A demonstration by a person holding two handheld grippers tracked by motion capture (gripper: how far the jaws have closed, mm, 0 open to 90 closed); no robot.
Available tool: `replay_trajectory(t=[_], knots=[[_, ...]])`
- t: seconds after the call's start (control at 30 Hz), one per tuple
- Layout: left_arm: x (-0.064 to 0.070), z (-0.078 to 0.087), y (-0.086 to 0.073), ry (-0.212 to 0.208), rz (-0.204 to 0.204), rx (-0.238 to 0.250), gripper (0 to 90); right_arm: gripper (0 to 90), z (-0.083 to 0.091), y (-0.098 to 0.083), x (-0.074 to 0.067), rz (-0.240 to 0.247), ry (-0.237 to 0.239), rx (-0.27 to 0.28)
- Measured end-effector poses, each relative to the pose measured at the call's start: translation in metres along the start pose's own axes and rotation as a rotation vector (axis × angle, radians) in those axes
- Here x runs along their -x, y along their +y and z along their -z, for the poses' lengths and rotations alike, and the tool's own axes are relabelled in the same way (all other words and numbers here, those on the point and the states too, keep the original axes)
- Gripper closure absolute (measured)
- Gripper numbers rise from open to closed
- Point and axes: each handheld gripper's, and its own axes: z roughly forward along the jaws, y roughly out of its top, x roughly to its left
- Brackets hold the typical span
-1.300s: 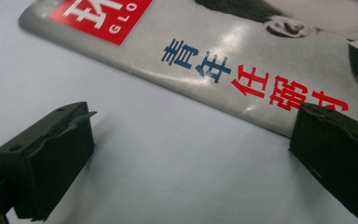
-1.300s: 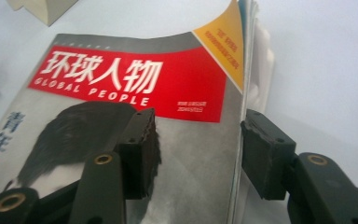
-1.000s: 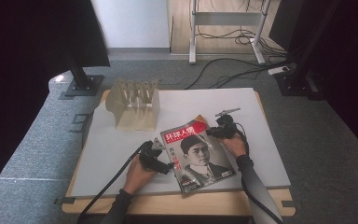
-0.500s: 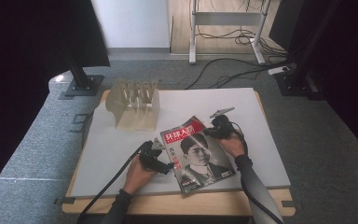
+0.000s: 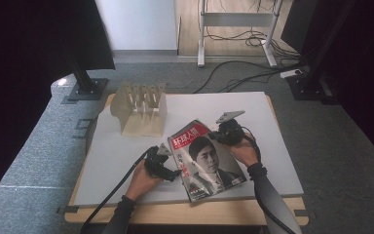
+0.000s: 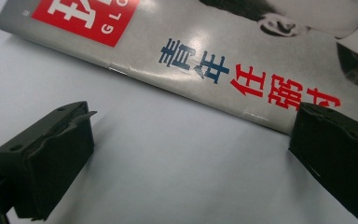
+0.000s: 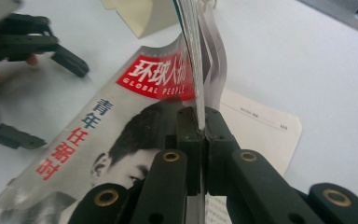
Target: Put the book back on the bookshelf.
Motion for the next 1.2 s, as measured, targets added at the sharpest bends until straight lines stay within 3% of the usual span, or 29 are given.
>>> replay_trajectory(t=[0.1,0.4,0.63,0.7,0.77,0.9,1.07,1.2], knots=[[-0.003,0.0,0.004,-0.05,0.012,0.016,0.0,86.1,0.007,0.006,-0.006,0.021,-0.001,0.008],[-0.006,-0.005,0.021,-0.105,-0.007,-0.009,0.0,86.2,0.028,0.019,-0.017,0.052,0.004,0.045],[-0.008,-0.015,0.029,-0.216,-0.01,-0.025,0.0,86.2,0.04,0.024,-0.02,0.064,0.013,0.074],[-0.007,-0.014,0.032,-0.227,-0.02,-0.018,0.2,86.2,0.042,0.025,-0.02,0.065,0.017,0.078],[-0.005,-0.013,0.036,-0.218,-0.027,-0.031,0.6,86.2,0.042,0.025,-0.02,0.067,0.019,0.08],[-0.001,-0.009,0.045,-0.151,-0.056,-0.049,3.5,86.2,0.044,0.027,-0.019,0.061,0.023,0.095],[-0.002,0.003,0.053,-0.108,-0.038,0.029,18.3,86.2,0.051,0.031,-0.019,0.063,0.022,0.116],[-0.003,0.009,0.058,-0.098,-0.027,0.041,28.7,86.2,0.058,0.033,-0.018,0.066,0.023,0.132]])
